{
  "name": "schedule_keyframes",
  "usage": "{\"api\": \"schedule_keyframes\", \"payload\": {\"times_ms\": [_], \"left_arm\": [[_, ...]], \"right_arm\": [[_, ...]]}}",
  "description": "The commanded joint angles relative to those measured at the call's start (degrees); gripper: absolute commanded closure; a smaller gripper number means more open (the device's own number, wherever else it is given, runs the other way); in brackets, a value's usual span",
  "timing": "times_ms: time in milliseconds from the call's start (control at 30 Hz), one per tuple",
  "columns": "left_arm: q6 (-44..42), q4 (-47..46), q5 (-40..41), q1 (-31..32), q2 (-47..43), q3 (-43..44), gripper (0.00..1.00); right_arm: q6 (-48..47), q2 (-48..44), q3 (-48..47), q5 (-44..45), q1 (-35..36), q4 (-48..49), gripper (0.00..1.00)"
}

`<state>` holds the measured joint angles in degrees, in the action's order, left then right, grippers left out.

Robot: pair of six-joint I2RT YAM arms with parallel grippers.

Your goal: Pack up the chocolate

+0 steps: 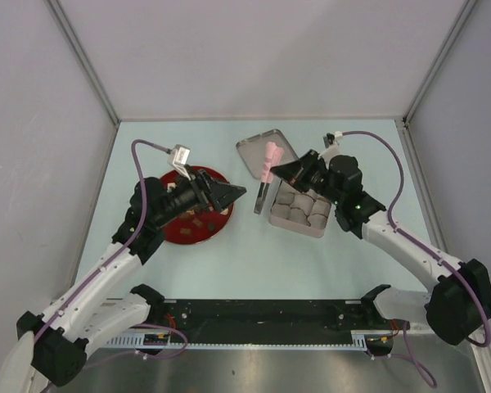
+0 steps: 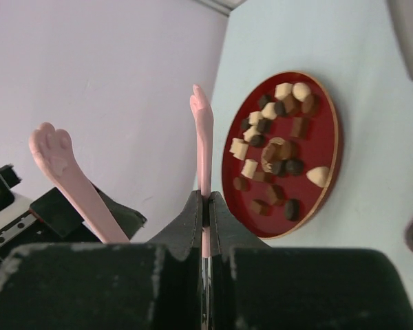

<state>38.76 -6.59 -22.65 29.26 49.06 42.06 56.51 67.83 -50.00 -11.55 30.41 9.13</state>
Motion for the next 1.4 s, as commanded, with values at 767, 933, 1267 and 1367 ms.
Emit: {"api": "schedule_keyframes", "payload": {"times_ms": [767, 933, 1267, 1367], "left_arm": [[18.1, -20.47, -7.58, 4.67, 11.41, -3.3, 0.06], [20.91, -24.6, -7.93, 4.85, 11.5, -4.44, 0.2], [25.66, -30.32, -8.72, 4.93, 11.76, -6.46, 0.43], [27.68, -33.48, -8.72, 4.93, 11.85, -7.52, 0.49]], "right_arm": [[5.28, 8.72, 0.25, -7.61, 4.57, 25.86, 1.0], [4.05, 7.58, 0.34, -7.26, 4.57, 24.45, 1.0], [3.96, 7.31, 0.87, -7.34, 4.48, 25.94, 1.0], [4.04, 7.58, 0.95, -7.78, 4.48, 26.91, 1.0]]}}
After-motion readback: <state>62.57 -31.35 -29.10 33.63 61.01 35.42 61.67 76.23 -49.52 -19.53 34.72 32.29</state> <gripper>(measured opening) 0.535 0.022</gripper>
